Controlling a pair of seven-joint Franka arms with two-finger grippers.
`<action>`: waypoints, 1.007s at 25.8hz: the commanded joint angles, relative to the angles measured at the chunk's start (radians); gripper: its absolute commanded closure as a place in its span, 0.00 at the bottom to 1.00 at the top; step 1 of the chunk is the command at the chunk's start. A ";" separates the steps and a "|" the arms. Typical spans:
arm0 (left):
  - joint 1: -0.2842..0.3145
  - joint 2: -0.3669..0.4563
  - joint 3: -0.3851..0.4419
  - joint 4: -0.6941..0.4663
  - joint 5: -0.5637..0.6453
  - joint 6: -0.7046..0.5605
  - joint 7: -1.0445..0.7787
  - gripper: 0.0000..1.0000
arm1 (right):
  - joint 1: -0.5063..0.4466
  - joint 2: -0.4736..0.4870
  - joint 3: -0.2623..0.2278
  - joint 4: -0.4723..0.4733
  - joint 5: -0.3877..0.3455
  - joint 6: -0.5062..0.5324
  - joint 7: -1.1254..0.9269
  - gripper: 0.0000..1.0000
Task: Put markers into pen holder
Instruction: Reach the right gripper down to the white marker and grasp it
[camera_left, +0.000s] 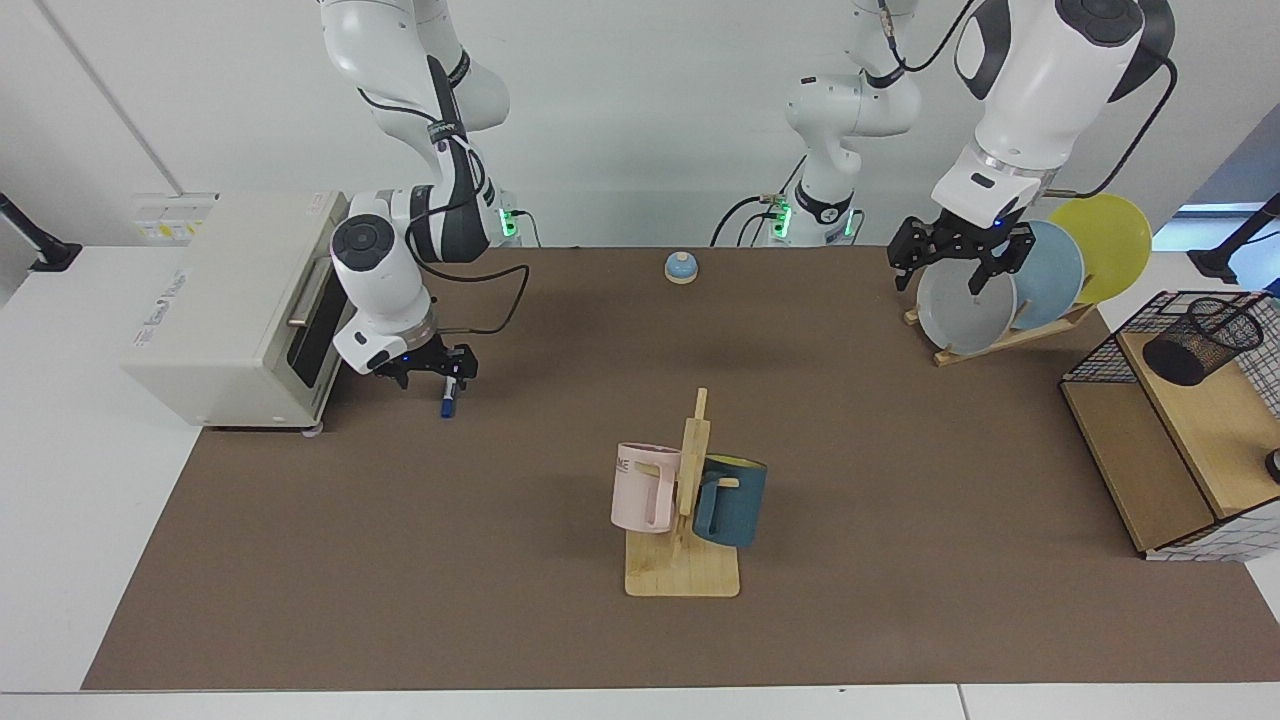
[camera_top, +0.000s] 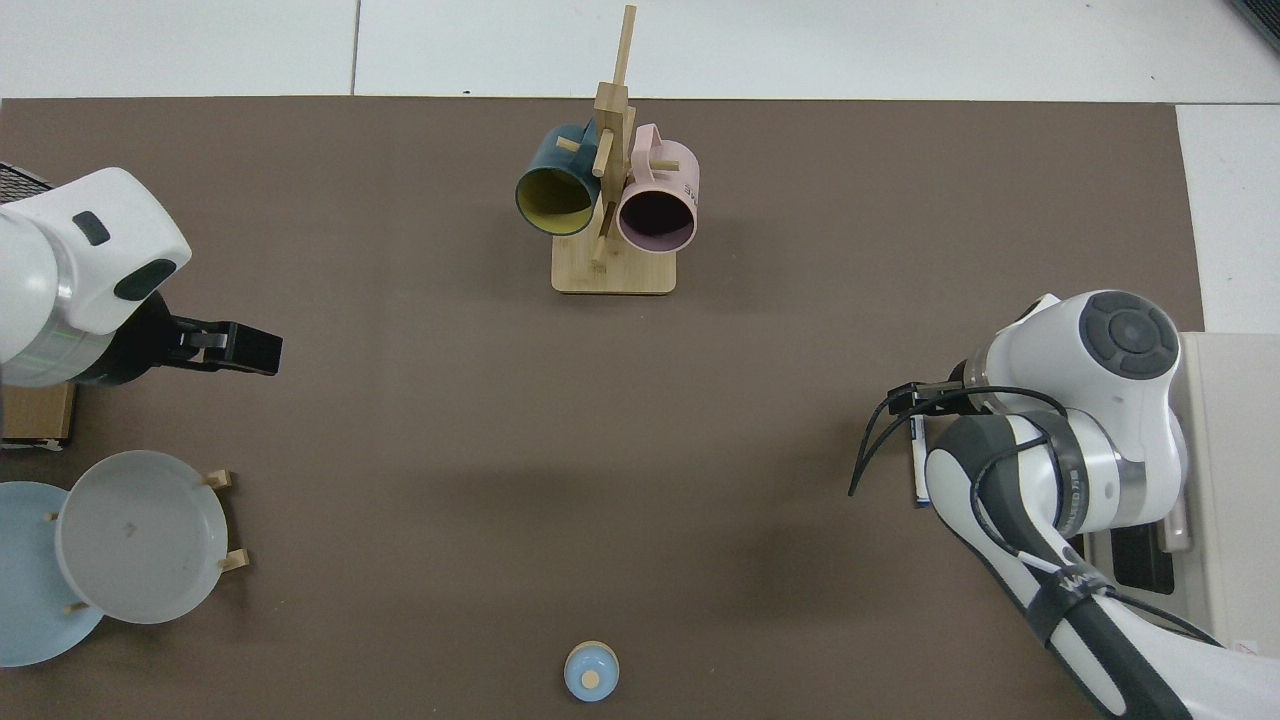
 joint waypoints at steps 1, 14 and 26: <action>-0.008 -0.031 0.012 -0.039 -0.009 0.007 0.023 0.00 | -0.006 0.013 0.003 -0.074 0.009 0.117 0.000 0.00; -0.008 -0.037 0.012 -0.056 -0.009 0.016 0.020 0.00 | -0.004 0.049 0.003 -0.077 0.027 0.174 0.054 0.29; -0.014 -0.045 0.015 -0.058 -0.002 0.005 0.023 0.00 | -0.004 0.064 0.003 -0.041 0.027 0.146 0.044 1.00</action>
